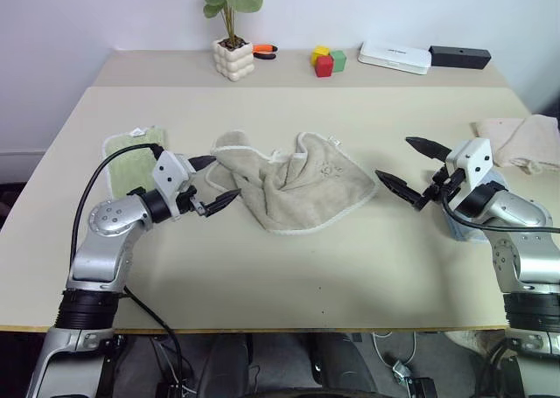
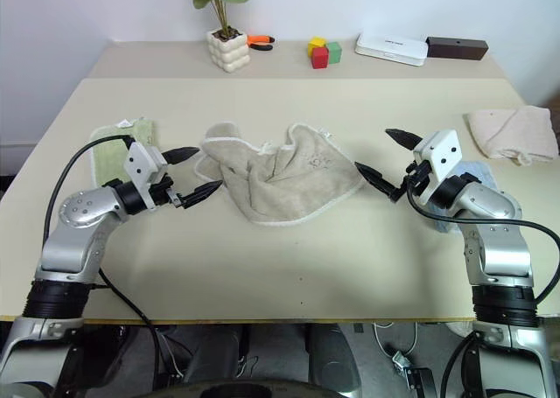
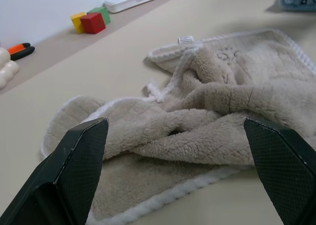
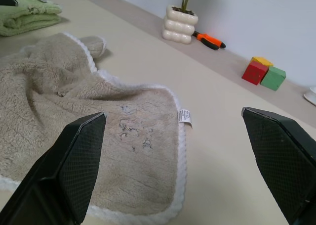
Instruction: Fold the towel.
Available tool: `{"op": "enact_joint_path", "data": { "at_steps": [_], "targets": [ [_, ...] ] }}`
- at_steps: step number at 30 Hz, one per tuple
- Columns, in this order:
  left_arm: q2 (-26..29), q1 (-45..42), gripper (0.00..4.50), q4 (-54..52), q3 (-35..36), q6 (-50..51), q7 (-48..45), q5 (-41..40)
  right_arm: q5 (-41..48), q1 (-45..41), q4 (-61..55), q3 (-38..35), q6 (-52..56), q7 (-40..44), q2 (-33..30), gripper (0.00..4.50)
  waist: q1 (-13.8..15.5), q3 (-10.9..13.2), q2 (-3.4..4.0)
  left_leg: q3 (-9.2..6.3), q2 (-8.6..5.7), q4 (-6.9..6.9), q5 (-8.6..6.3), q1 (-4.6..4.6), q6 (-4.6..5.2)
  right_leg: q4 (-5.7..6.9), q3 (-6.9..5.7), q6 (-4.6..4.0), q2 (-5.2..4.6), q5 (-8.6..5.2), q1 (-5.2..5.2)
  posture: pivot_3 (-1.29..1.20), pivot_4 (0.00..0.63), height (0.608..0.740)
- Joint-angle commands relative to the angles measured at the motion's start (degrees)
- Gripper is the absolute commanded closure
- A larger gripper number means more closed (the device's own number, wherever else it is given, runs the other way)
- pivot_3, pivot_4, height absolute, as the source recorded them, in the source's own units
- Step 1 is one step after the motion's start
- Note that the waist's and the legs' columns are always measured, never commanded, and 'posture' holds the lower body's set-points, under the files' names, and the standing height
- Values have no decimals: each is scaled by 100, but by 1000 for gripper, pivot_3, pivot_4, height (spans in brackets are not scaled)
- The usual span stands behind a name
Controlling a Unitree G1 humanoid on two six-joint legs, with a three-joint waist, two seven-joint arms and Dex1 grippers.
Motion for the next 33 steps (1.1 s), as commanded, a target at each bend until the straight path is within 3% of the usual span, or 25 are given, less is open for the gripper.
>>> {"op": "enact_joint_path", "data": {
  "at_steps": [1, 5, 13, 24, 33],
  "targets": [
    [-9, -29, 39, -59, 147, -112, 61, -64, 206, -93, -201, -113, 87, 173, -129, 0, -14, 0, 0, 0, 0, 0, 0, 0, 0, 0, 0, 0, 0, 0, 0, 0, 150, 740],
    [112, 89, 39, -83, 232, -231, 44, -17, 130, -211, -83, -56, 3, 110, -5, 0, -25, 0, 0, 0, 1, -1, 0, 2, 0, 2, 0, 0, 2, 0, 0, 0, 150, 740],
    [1069, 471, 39, 442, 599, -607, -838, -113, -29, -405, -21, 161, -149, -75, 374, 0, -39, 0, 1, 0, 3, -4, 0, 3, 0, 2, 0, -1, 4, 0, -2, 0, 150, 740],
    [459, -692, 39, 2957, 129, -2244, -500, 803, 28, 73, -776, 228, -84, -524, 773, 0, 16, -1, 0, 0, 1, 0, 0, -2, 0, 1, -3, 0, 2, 0, -2, 0, 150, 740],
    [243, -1665, 39, 4644, 34, -2990, -595, 955, -45, 290, -1235, 337, -19, -967, 985, 0, -20, -1, 0, 0, 2, -1, 0, 0, 1, 7, -2, -1, 6, 1, -6, 0, 150, 740]
  ]
}}
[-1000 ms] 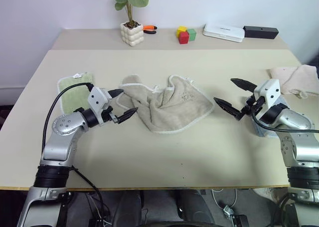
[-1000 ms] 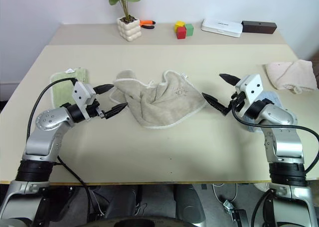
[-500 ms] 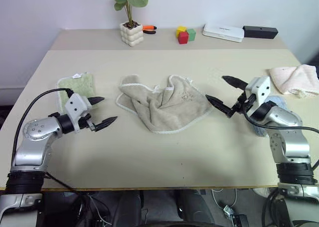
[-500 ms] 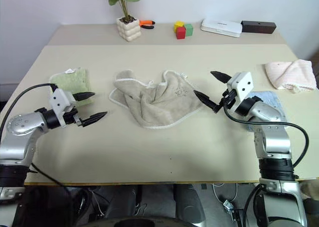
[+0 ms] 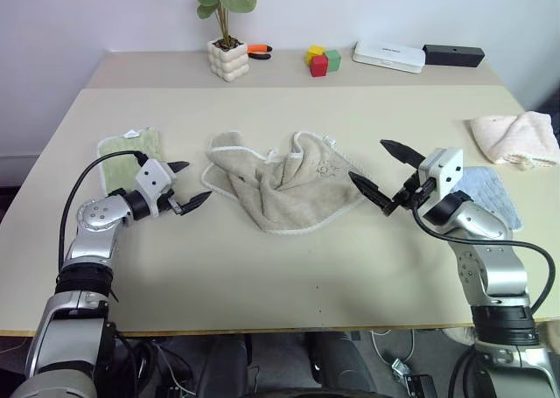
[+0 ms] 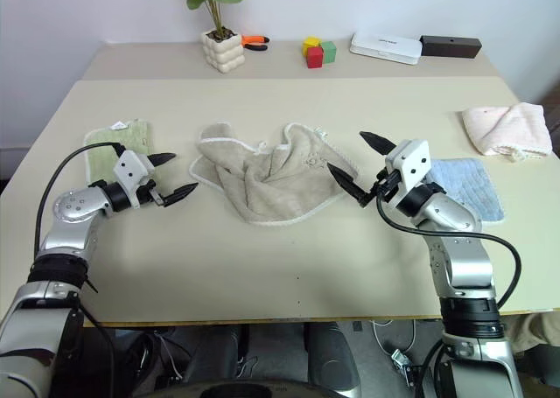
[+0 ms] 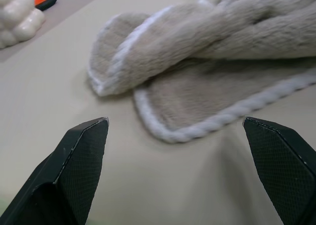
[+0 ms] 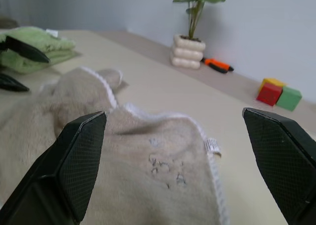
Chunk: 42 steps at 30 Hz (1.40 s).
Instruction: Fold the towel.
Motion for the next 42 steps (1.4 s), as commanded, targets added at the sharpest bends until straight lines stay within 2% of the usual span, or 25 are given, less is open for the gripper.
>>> {"op": "enact_joint_path", "data": {
  "at_steps": [1, 5, 10, 19, 22, 29, 33, 37, 42],
  "targets": [
    [-106, -360, 39, 411, 63, -65, -172, -103, 16, -8, -328, -53, -21, -165, 37, 0, 21, 0, 0, 0, -1, 1, 0, -1, 0, 0, 0, 0, -1, 0, 0, 0, 150, 740],
    [-208, -573, 39, 626, 36, 103, -624, -193, 12, -15, -420, 12, -3, -271, 95, 0, 29, 0, 0, 0, -1, 1, 0, -3, 0, 0, -1, 0, -1, 0, 0, 0, 150, 740],
    [-188, -629, 39, 372, 30, 861, -1145, -357, -27, 36, -442, 36, -78, -355, 137, 0, 7, 0, 0, -1, 0, 0, 0, -1, 0, 2, -1, 0, 2, 0, 0, 0, 150, 740],
    [-458, -853, 39, 836, -358, 999, -1070, 134, -69, 32, -604, 66, -84, -543, 244, 0, 52, -2, -2, -2, -1, 1, 0, -2, 0, 0, -2, 0, -1, 0, 3, 0, 150, 740],
    [-565, -977, 883, 930, -562, 1318, -982, 355, -48, 40, -679, 36, -51, -602, 239, 0, 54, -4, -1, -2, -3, 2, 0, -1, 0, 1, -2, 1, -2, 0, 5, 0, 150, 740],
    [-561, -1013, 4371, 661, -414, 1861, -1159, 127, -60, 156, -695, -51, -36, -649, 163, 0, 15, -10, 5, -3, -2, 0, 0, 3, 0, 2, -2, 0, -1, 0, 6, 0, 150, 740],
    [-333, -752, 4482, 22, -325, 2366, -1431, -85, -414, 297, -449, 60, -261, -432, -111, 0, 7, -10, 5, -3, -2, 0, 0, 2, 0, 1, -1, 0, 0, 0, 5, 0, 150, 740],
    [68, -133, 4482, -1459, -195, 3277, -1644, -491, -1194, 466, 209, 278, -907, 42, -843, 0, -57, -9, 6, -3, -1, -2, 0, 2, 0, 2, -1, 0, 0, 0, 3, 0, 150, 740],
    [471, 589, 4482, -2976, 111, 4226, -1442, -933, -1383, 303, 811, 262, -1345, 433, -1379, 0, -110, -7, 8, -3, 0, 0, 0, 2, 0, 6, 0, 0, -1, 0, 3, 0, 150, 740]
  ]
}}
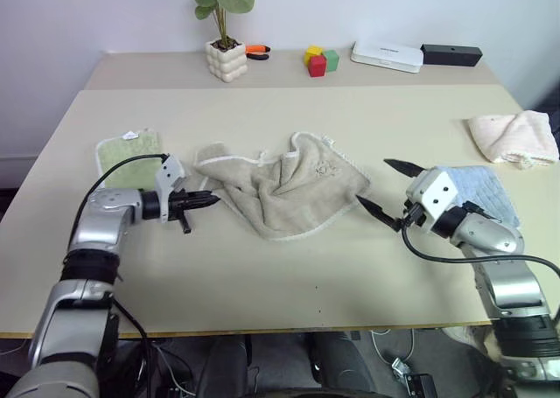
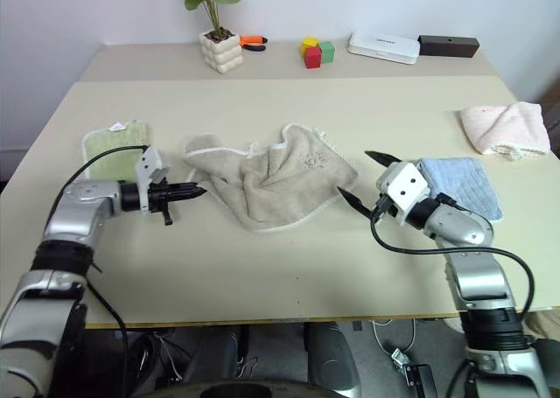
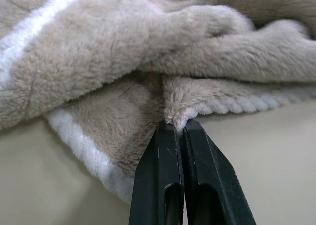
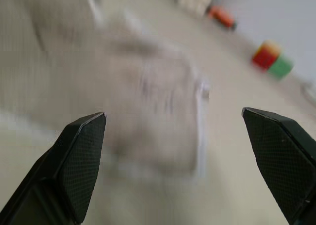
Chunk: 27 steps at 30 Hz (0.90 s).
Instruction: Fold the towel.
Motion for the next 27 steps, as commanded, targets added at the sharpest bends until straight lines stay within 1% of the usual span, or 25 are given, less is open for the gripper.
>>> {"op": "enact_joint_path", "data": {
  "at_steps": [1, 4, 9, 14, 16, 22, 23, 25, 26, 27],
  "targets": [
    [216, 220, 4482, -963, 393, 539, 214, -411, -376, -226, 312, 11, -620, 205, -394, 0, -4, 0, 0, 0, 0, 1, 0, 0, 0, 0, 0, 0, 0, 0, 0, 0, 150, 740],
    [329, 542, 4482, -1528, 627, 979, 395, -684, -848, -484, 883, 244, -1299, 230, -592, 0, -27, 0, 0, 0, 0, 0, 0, 1, 0, 0, 0, 0, 0, 0, 0, 0, 150, 740],
    [356, 975, 4482, -2051, 830, 1262, 711, -902, -1513, -1094, 1918, 722, -2245, 224, -716, 0, -26, 1, 1, 4, 1, -2, 0, 5, 0, -1, 2, -1, 0, 0, 0, 0, 150, 740],
    [322, 1279, 4482, -2356, 833, 1349, 930, -1022, -2626, -1877, 3181, 1329, -3278, -454, -704, 0, -21, 1, 0, 5, 1, 1, 0, 5, 0, -2, 2, -1, -2, 0, 2, 0, 150, 740],
    [314, 1334, 4482, -2435, 864, 1376, 1014, -1067, -3010, -2195, 3654, 1511, -3650, -878, -653, 0, -26, -1, -3, 4, 1, 1, 0, 5, -1, -2, 2, -2, -2, 1, 2, 0, 150, 740],
    [365, 1469, 4482, -2607, 879, 1484, 1109, -1211, -3844, -2883, 4702, 2071, -4130, -1927, -340, 0, -119, -6, -11, 6, 2, 1, 1, 13, -2, -1, 5, -6, -1, 2, 6, 0, 150, 740],
    [360, 1480, 4496, -2621, 880, 1490, 1135, -1229, -3789, -2951, 4867, 2127, -4171, -1881, -226, 248, -148, -7, -13, 5, 2, 1, 1, 14, -2, 0, 5, -7, -1, 3, 8, 0, 150, 740],
    [362, 1515, 4500, -2663, 878, 1509, 1165, -1260, -3967, -3092, 5065, 2299, -4205, -2074, -80, 848, -184, -11, -22, 5, 2, 0, 2, 25, -3, -1, 6, -9, 0, 5, 17, 0, 150, 740],
    [359, 1523, 4500, -2677, 881, 1521, 1179, -1269, -4066, -3150, 5133, 2368, -4224, -2185, -38, 1289, -191, -11, -22, 5, 3, -2, 2, 40, -3, -1, 6, -9, 2, 4, 30, 0, 150, 740],
    [360, 1537, 4500, -2694, 883, 1525, 1184, -1273, -4164, -3210, 5181, 2403, -4219, -2383, 6, 1835, -199, -11, -23, 6, 4, -6, 2, 52, -3, -1, 8, -10, 2, 4, 39, 0, 150, 740]
  ]
}}
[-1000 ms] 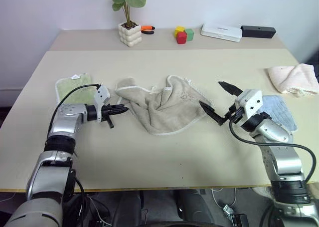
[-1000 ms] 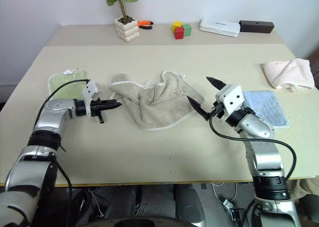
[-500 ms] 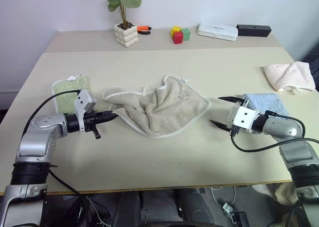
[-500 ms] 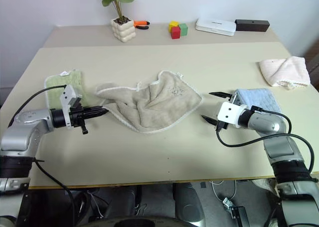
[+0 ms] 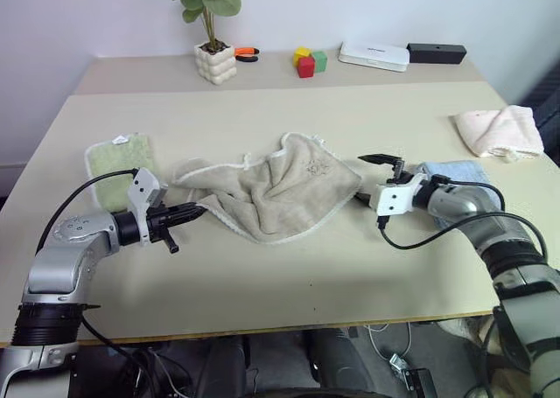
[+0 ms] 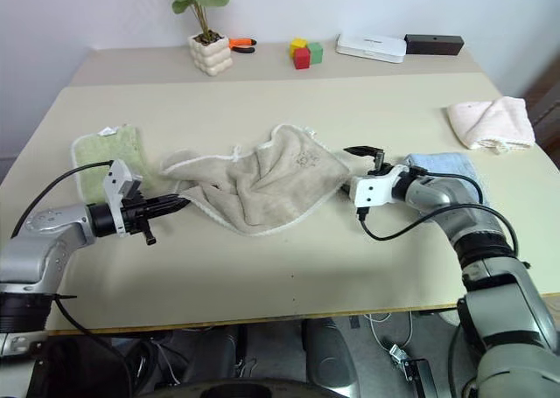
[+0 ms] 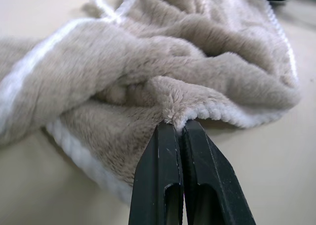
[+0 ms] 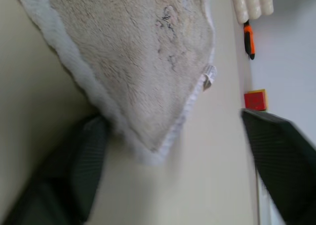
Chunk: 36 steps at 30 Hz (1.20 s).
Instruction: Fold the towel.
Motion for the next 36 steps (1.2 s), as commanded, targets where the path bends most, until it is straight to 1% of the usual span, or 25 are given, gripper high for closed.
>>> {"op": "enact_joint_path", "data": {
  "at_steps": [1, 3, 5, 8, 12, 13, 15, 16, 17, 18, 20, 21, 24, 27, 29, 31, 32, 33, 35, 36],
  "targets": [
    [85, 43, 4500, -213, 141, 12, 47, -139, -399, -183, 325, 270, 33, -419, 182, 2304, -15, 1, -2, 3, 0, -5, 0, 20, 0, -1, 4, -1, 0, -1, 14, 0, 150, 740],
    [105, 54, 4500, -215, 150, 19, 46, -142, -501, -239, 398, 340, 20, -571, 193, 3337, -9, 2, -1, 4, 0, -9, -1, 38, 1, -2, 5, -4, 1, -3, 31, 0, 150, 740],
    [118, 59, 4500, -208, 156, 11, 43, -143, -541, -263, 451, 380, 7, -687, 185, 4412, -11, 1, -2, 6, 0, -7, -1, 37, 1, -2, 7, -3, 0, -3, 31, 0, 150, 740],
    [199, 62, 4500, -164, 224, 33, 8, -180, -269, -204, 248, 221, -32, -526, 6, 4467, 17, 3, -4, 5, 0, -8, -1, 38, 1, -3, 8, -3, 1, -3, 31, 0, 150, 740],
    [309, 70, 4500, -139, 343, -61, 176, -145, 499, 129, -347, -27, 24, 304, -402, 4467, 56, 11, -4, 5, -2, -8, -1, 30, 1, -7, 7, 0, -5, -3, 30, 0, 150, 740],
    [350, 73, 4500, -127, 418, -21, 159, -208, 1027, 390, -793, -104, 211, 842, -593, 4467, 64, 13, -2, 5, -3, -8, -2, 27, 2, -10, 6, 0, -6, -3, 30, 0, 150, 740],
    [494, 256, 4500, -284, 605, 65, -64, -440, 2230, 1217, -2219, -348, 971, 1984, -1257, 4467, 86, 17, 3, 4, -2, -8, -5, 21, 8, -13, 6, 4, -8, -5, 29, 0, 150, 740],
    [601, 433, 4500, -408, 628, -52, -250, -455, 2594, 1506, -2742, -445, 1301, 2324, -1474, 4467, 101, 21, 9, 5, -2, -8, -8, 22, 12, -14, 6, 4, -8, -5, 28, 0, 150, 740],
    [713, 632, 4500, -528, 610, -229, -442, -407, 2859, 1751, -3183, -547, 1644, 2541, -1640, 4467, 100, 21, 10, 4, -2, -8, -8, 16, 13, -14, 6, 5, -8, -6, 24, 0, 150, 740],
    [823, 807, 4500, -631, 601, -83, -542, -484, 3106, 2045, -3665, -682, 2003, 2723, -1845, 4467, 78, 21, 11, 4, -1, -11, -10, 14, 15, -14, 6, 4, -8, -6, 20, 0, 150, 740],
    [835, 933, 4500, -636, 588, -220, -555, -460, 3480, 2489, -4454, -956, 2621, 2906, -2108, 4467, 60, 23, 15, 12, 1, -11, -12, 26, 19, -11, 11, 2, -7, -7, 24, 0, 150, 740],
    [763, 808, 4500, -487, 575, -386, -431, -359, 3558, 2593, -4678, -1045, 2858, 2958, -2151, 4467, 54, 23, 13, 12, 2, -11, -12, 32, 19, -9, 11, -7, -5, -11, 27, 0, 150, 740],
    [429, -331, 4500, 787, 276, -1761, 188, 522, 3198, 1957, -4396, -1079, 3087, 2648, -1756, 4467, 80, 26, 7, 10, 5, 2, -10, 43, 19, -7, 9, -39, 3, -23, 38, 0, 150, 740],
    [109, -1689, 4500, 2132, -155, -2824, 558, 1218, 2543, 844, -3499, -863, 3131, 2269, -1253, 4467, 118, 26, 4, 5, 1, 22, -2, 42, 9, -8, 9, -48, 10, -9, 41, 0, 150, 740],
    [-102, -2604, 4500, 3107, -371, -3559, 848, 1632, 2009, 9, -2682, -638, 2758, 1965, -932, 4467, 154, 24, 3, 7, -1, 21, -1, 27, 7, -17, 9, -39, 7, -3, 31, 0, 150, 740],
    [-280, -3762, 4500, 4416, -594, -4397, 1415, 2161, 1317, -1147, -1460, -381, 2376, 1194, -534, 4467, 168, 25, 4, 9, -5, 8, -1, 22, 7, -20, 9, 0, 3, 13, 21, 0, 150, 740],
    [-318, -4282, 4500, 5043, -709, -4789, 1800, 2448, 857, -1713, -881, -208, 2217, 618, -404, 4467, 164, 25, 4, 8, -5, 3, -1, -17, 6, -19, 9, 1, 2, 14, -18, 0, 150, 740],
    [-276, -4744, 4500, 5576, -889, -5199, 2284, 2829, 610, -2251, -356, -178, 2215, -4, -247, 4467, 157, 26, 5, 9, -5, 7, 0, -48, 4, -8, 9, 2, 2, 15, -53, 0, 150, 740],
    [-157, -5446, 4500, 6371, -1092, -5772, 2883, 3257, 254, -2984, 355, -140, 2195, -1052, -63, 4467, 148, 25, 6, 9, -7, 1, 13, -138, -15, 9, 9, 0, -2, 19, -162, 0, 150, 740],
    [-122, -5677, 4500, 6642, -1111, -5914, 3068, 3339, 129, -3188, 576, -118, 2160, -1418, -26, 4467, 151, 24, 5, 11, -9, -3, 37, -172, -58, 16, 9, 0, -6, 19, -206, 0, 150, 740]
  ]
}}
